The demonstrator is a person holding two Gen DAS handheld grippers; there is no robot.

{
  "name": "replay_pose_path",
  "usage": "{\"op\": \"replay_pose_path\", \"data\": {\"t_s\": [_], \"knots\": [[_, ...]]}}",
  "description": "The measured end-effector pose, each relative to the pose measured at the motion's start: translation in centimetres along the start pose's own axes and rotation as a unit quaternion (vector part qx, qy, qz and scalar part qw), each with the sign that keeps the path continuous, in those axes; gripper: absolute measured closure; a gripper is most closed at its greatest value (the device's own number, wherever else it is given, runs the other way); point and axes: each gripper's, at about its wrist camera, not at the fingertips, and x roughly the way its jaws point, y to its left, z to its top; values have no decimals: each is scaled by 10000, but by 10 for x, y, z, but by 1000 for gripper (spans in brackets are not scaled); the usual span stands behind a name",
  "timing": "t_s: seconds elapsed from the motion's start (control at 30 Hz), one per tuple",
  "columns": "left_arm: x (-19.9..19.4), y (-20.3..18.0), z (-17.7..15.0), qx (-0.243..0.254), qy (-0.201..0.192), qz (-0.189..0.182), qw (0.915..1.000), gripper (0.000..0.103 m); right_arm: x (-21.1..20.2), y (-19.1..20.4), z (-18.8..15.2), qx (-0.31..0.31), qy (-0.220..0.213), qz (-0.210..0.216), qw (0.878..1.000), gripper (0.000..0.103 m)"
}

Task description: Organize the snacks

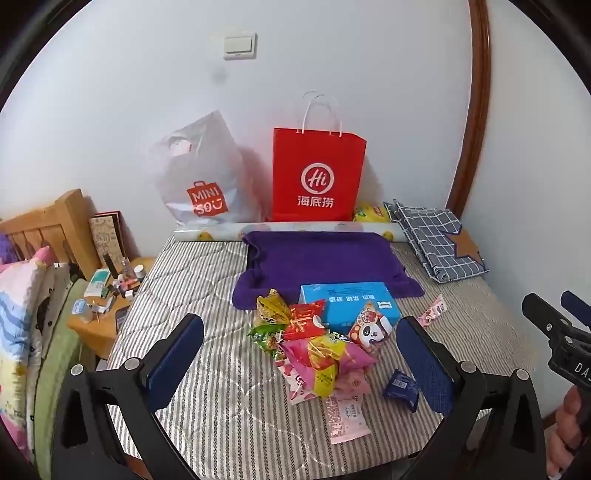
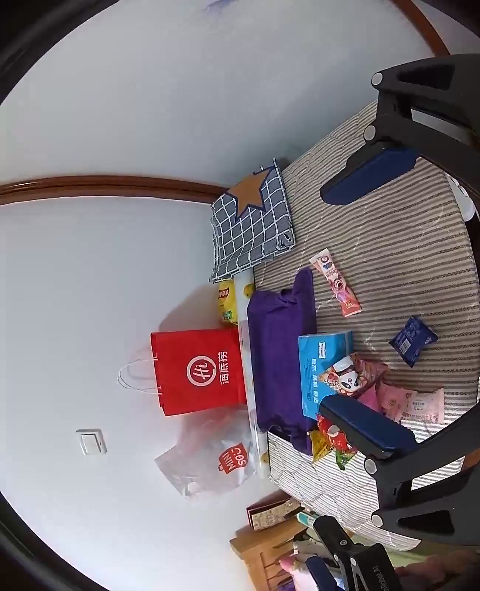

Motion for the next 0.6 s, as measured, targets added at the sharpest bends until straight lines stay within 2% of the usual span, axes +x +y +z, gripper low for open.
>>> {"op": "replay_pose_path", "data": {"t_s": [0.27,0.6], "knots": [[-1,5,2,-86,-50,-114,9999,0,5,8,-2,-85,9,62,9999,0],[2,8,2,-32,-133,-63,9999,0,9,13,-2,-97,-1,121,9999,0]]}}
